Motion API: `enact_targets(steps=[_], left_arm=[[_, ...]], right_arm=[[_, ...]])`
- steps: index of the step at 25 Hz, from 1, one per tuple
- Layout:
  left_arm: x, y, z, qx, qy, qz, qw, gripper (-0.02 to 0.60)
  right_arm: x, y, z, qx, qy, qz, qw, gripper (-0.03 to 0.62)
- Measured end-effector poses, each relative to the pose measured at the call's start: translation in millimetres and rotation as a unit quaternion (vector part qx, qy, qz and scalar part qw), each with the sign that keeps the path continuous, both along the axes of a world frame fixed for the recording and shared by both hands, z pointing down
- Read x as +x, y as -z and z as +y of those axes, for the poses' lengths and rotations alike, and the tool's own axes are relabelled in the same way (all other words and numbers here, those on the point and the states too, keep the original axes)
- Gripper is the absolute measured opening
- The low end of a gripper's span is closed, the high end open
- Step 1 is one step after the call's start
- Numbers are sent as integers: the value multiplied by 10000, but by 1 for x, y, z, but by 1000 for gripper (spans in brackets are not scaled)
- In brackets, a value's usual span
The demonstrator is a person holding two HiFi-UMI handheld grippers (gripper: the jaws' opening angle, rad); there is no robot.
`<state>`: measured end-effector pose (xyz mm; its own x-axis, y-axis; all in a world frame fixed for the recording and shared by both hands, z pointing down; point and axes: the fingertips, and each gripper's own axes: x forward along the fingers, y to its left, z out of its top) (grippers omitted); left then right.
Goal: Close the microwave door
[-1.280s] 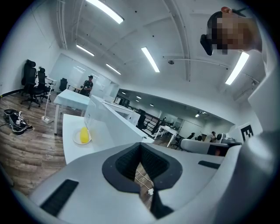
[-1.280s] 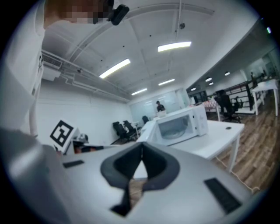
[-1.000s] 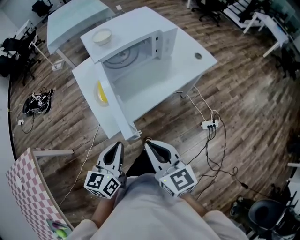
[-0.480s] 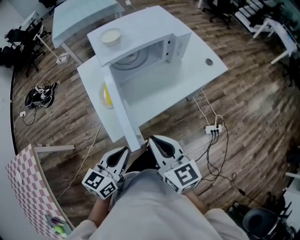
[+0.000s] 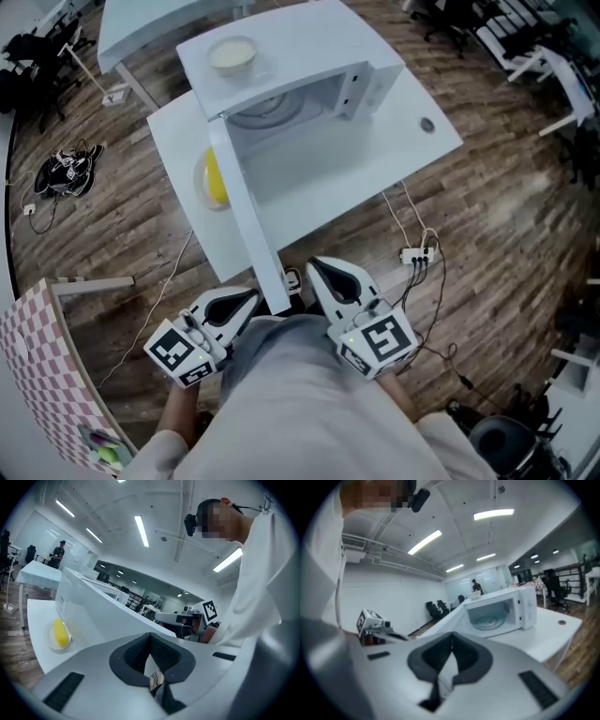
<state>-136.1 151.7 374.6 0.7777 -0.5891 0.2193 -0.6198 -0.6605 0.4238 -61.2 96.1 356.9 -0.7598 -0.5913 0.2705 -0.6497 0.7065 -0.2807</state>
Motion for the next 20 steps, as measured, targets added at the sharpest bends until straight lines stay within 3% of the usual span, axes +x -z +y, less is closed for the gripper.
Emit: enact_targets(steps=[8, 16, 20], left_arm=[[8, -3, -9, 108, -273, -41, 9996, 15], [14, 6, -18, 151, -263, 98, 9995, 15], [21, 4, -13, -24, -295, 284, 9992, 15]], right_arm=[[9, 0, -24, -99, -240, 9, 9997, 23], [2, -8, -31, -278, 93, 67, 9995, 21], [11, -9, -35, -274, 56, 119, 9995, 23]])
